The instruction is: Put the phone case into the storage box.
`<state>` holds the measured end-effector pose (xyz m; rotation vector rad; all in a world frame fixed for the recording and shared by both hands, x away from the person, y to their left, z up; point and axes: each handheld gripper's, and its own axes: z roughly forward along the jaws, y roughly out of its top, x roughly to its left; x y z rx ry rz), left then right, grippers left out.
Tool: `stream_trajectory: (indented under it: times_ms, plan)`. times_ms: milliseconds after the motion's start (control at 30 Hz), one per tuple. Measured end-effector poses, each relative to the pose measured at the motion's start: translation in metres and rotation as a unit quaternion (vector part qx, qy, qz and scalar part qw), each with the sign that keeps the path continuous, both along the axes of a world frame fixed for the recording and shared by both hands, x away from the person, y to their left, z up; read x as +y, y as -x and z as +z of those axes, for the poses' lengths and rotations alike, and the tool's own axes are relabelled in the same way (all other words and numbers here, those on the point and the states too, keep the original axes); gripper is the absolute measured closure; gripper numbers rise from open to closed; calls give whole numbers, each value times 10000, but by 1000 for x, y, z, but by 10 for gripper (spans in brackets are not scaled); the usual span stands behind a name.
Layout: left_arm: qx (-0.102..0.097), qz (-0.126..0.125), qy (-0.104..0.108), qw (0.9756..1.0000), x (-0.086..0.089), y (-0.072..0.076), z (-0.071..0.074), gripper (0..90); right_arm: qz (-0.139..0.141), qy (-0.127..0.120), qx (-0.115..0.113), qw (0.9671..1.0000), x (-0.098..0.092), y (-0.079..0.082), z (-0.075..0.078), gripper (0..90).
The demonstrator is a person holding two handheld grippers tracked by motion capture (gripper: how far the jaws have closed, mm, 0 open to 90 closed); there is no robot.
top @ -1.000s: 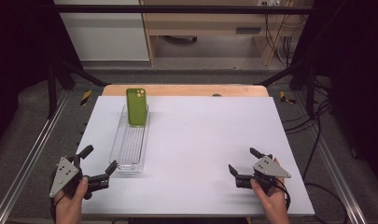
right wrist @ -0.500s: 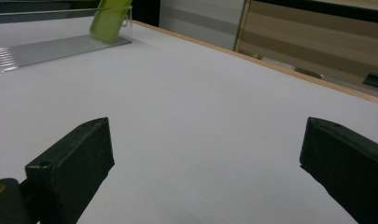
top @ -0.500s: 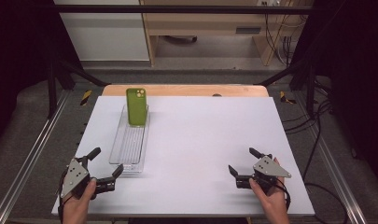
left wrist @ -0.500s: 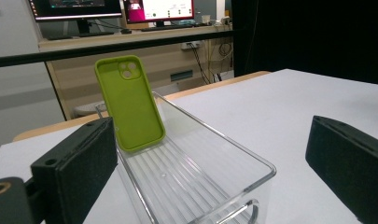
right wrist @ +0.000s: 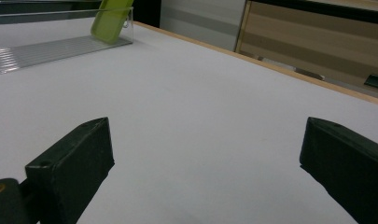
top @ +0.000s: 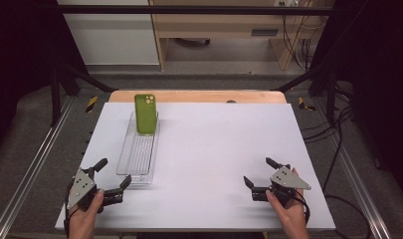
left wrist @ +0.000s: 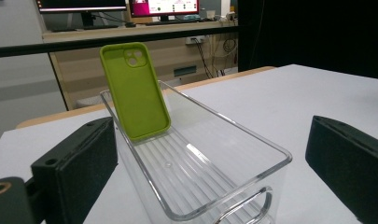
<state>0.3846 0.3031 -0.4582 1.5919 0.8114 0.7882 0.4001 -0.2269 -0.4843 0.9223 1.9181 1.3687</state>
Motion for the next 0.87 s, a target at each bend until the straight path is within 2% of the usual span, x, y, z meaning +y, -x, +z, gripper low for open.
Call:
stream_trajectory:
  times_ms: [300, 400, 533, 600, 633, 667, 733, 767, 867]
  plan:
    - [1, 70, 100, 9999, 3, -9, -7, 23, -38, -13, 10, 10000, -2, -1, 0, 36]
    - [20, 52, 40, 10000, 0, -11, -9, 24, -174, -69, -30, 9998, -7, -1, 0, 34]
    - [-79, 86, 283, 9995, -5, -14, -10, 24, -508, -299, -190, 9981, -20, -1, 2, 31]
    - [-65, 75, 269, 9996, -6, -15, -11, 24, -582, -339, -226, 9975, -22, -2, 2, 31]
    - [-24, 38, 211, 9998, -8, -14, -13, 24, -746, -384, -255, 9961, -27, -2, 1, 29]
    - [-24, 38, 211, 9998, -8, -14, -13, 24, -774, -390, -265, 9959, -28, -3, 0, 28]
    - [46, 52, 169, 9998, -8, -14, -15, 24, -816, -412, -236, 9955, -29, -4, -1, 25]
    - [86, 124, 250, 9996, -7, -13, -14, 24, -898, -440, -169, 9948, -28, -5, -4, 22]
    - [75, 177, 302, 9994, -5, -12, -12, 24, -943, -369, -119, 9948, -25, -7, -6, 23]
